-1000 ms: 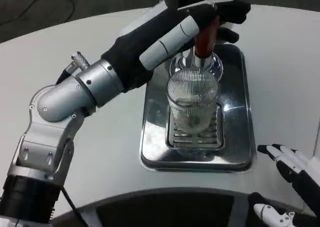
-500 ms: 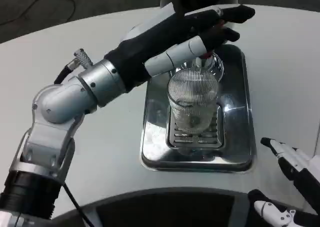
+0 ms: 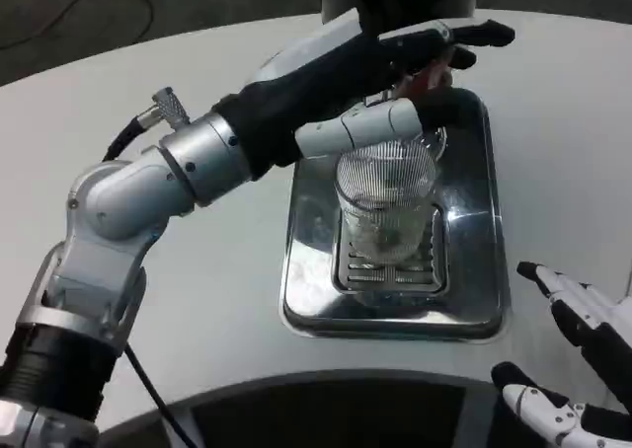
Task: Grasp the cup under the faucet to collect the drink, then remove the cup.
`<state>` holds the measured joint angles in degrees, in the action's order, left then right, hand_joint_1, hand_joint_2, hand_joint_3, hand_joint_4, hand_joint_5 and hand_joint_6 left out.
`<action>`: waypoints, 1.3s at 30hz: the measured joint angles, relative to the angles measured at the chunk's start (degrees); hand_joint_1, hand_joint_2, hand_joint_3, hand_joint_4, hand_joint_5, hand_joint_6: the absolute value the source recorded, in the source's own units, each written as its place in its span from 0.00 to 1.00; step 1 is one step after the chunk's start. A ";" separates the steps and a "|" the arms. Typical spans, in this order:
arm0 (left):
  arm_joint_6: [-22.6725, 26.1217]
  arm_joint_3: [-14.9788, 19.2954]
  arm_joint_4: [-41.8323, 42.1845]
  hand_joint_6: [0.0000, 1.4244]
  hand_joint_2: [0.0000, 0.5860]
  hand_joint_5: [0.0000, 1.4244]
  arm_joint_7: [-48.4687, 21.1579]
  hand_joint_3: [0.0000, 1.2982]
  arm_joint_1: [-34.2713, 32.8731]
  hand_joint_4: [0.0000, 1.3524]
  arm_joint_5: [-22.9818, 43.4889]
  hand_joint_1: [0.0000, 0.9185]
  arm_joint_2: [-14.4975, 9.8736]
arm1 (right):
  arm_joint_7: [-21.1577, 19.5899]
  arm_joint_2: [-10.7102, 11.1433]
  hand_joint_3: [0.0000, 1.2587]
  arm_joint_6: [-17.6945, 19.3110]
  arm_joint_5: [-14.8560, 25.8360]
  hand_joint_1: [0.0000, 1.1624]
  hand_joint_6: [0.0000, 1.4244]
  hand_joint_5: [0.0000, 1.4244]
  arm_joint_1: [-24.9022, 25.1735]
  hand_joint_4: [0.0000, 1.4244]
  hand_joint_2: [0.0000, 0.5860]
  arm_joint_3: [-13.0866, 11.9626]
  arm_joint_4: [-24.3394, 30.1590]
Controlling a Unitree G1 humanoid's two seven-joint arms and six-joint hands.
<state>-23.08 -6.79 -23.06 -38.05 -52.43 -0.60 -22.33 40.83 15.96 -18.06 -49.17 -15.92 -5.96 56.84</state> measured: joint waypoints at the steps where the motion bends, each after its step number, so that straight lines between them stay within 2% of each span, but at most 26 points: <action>1: -0.39 -0.14 -0.24 0.04 0.08 0.08 0.21 0.14 -0.07 0.04 -0.13 0.00 -0.03 | -0.01 0.00 0.00 -0.10 0.08 0.23 0.00 0.00 0.04 0.00 0.70 0.00 -0.09; 8: -3.80 -1.33 -1.71 0.04 0.08 0.07 1.44 0.14 -0.92 0.03 -2.41 0.00 -0.85 | -0.35 0.02 0.00 -1.05 1.46 0.23 0.00 0.00 0.67 0.00 0.69 -0.20 -0.22; 10: -4.42 -1.43 -2.46 0.04 0.08 0.07 1.47 0.14 -1.33 0.03 -2.48 0.00 -0.93 | -1.22 -0.11 0.00 -1.21 3.40 0.23 0.00 0.00 0.87 0.00 0.68 -0.86 -0.35; 15: -5.61 -1.99 -3.61 0.04 0.08 0.07 1.89 0.14 -1.81 0.03 -2.59 0.00 -1.05 | -6.14 -2.00 0.00 -0.16 13.30 0.32 0.00 0.00 0.84 0.00 0.58 -4.09 -1.81; 18: -6.26 -2.43 -4.35 0.04 0.08 0.07 2.32 0.14 -2.16 0.03 -2.66 0.00 -1.14 | -10.93 -3.63 0.00 3.09 22.93 0.37 0.00 0.00 0.91 0.00 0.51 -6.80 -4.76; 23: -6.63 -2.83 -4.82 0.05 0.08 0.07 2.71 0.14 -2.35 0.03 -2.67 0.00 -1.32 | -14.68 -3.83 0.00 6.24 31.43 0.46 0.02 0.03 2.61 0.00 0.45 -7.93 -9.26; 28: -7.07 -2.95 -5.15 0.05 0.07 0.07 2.84 0.14 -2.50 0.03 -2.65 0.00 -1.51 | -17.13 -3.05 0.00 7.84 35.53 0.52 0.03 0.04 5.74 0.00 0.42 -7.32 -13.58; 39: -7.58 -2.95 -5.40 0.05 0.08 0.07 3.26 0.14 -2.57 0.04 -2.61 0.00 -1.68 | -22.17 -2.38 0.00 9.69 36.32 0.58 0.03 0.04 9.73 0.00 0.40 -2.34 -19.70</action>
<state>-30.66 -9.74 -28.46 -34.78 -55.00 -3.21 -24.01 18.66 13.59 -8.37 -12.85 -6.19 -8.30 37.14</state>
